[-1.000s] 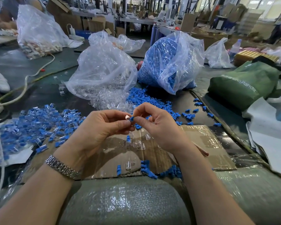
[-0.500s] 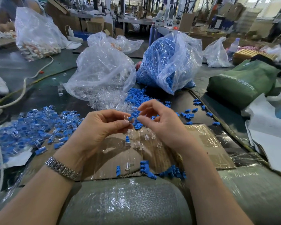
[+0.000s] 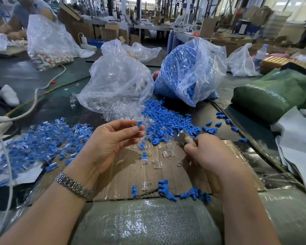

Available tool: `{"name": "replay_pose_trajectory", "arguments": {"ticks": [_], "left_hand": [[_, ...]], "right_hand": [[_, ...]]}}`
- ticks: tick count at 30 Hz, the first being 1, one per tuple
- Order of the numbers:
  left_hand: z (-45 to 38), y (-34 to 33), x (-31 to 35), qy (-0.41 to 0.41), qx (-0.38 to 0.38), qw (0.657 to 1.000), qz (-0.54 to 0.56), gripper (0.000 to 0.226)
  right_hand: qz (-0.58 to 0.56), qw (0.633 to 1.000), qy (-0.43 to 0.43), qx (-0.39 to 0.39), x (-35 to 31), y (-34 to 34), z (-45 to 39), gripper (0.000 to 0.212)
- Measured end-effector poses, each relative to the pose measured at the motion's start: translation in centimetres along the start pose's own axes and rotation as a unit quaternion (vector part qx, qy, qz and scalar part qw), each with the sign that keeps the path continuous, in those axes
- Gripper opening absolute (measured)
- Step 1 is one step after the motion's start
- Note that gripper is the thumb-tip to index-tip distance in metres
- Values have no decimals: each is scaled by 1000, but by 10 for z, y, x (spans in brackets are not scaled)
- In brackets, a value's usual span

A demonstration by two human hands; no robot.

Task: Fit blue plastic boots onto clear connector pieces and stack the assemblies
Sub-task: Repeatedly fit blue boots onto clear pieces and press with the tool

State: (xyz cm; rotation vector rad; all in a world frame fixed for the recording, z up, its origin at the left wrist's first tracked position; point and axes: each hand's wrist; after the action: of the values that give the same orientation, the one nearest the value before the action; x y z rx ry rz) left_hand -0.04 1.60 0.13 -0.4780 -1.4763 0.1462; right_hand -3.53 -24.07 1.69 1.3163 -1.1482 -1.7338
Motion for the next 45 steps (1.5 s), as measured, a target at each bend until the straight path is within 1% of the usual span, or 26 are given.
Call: {"name": "replay_pose_trajectory", "arguments": {"ticks": [2, 4, 6, 8, 9, 11, 14, 20, 24, 27, 31, 34, 37, 40, 42, 43, 45], "left_hand": [[0, 1, -1, -4, 3, 1000, -7, 18], [0, 2, -2, -1, -1, 1000, -4, 18], [0, 3, -1, 5, -7, 1000, 8, 19], [-1, 4, 2, 6, -13, 1000, 23, 19], [-1, 4, 3, 3, -14, 999, 29, 19], [-1, 2, 5, -6, -10, 999, 33, 20], [0, -2, 5, -16, 3, 1000, 23, 19], [6, -7, 4, -44, 36, 998, -14, 20], [9, -9, 6, -73, 28, 994, -71, 19], [9, -8, 6, -96, 17, 989, -115, 17], [8, -7, 3, -105, 20, 987, -117, 19], [8, -6, 4, -115, 24, 984, -130, 19], [6, -4, 5, -131, 26, 980, -146, 17], [5, -2, 7, -155, 33, 971, -181, 17], [4, 3, 7, -174, 61, 963, -196, 14], [3, 8, 7, -184, 88, 955, -216, 12], [0, 17, 9, -197, 145, 931, -270, 16]], "right_hand": [[-82, 997, 3, 5, 0, 9, 2, 28], [-135, 990, 40, -11, -4, 20, 5, 27], [-222, 968, 73, -87, -17, 26, 12, 20], [-307, 931, 84, -178, -30, 25, 17, 22], [-322, 919, 91, -210, -37, 24, 19, 22], [-324, 906, 109, -251, -50, 21, 23, 20], [-317, 898, 127, -277, -64, 17, 29, 10], [-306, 901, 141, -272, -72, 13, 33, 10], [-290, 908, 138, -269, -73, 12, 32, 12], [-292, 910, 135, -262, -72, 11, 32, 20], [-303, 917, 133, -223, -74, 2, 35, 35], [-305, 922, 133, -199, -75, -5, 33, 40], [-319, 917, 137, -198, -78, -9, 32, 40], [-360, 897, 118, -226, -79, -8, 31, 38], [-363, 893, 112, -241, -76, 2, 29, 41], [-355, 898, 112, -232, -73, 8, 28, 41], [-340, 916, 104, -186, -65, 20, 24, 44]]}}
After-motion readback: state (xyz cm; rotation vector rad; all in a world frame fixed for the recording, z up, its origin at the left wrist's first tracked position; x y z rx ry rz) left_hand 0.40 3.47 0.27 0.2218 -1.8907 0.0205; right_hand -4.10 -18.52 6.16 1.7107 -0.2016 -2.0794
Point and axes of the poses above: each hand's wrist, its own z-axis away from the middle knuckle, its own y-axis out of the back of the hand, x = y × z, and after that the axes turned 2 degrees about x, right-handed
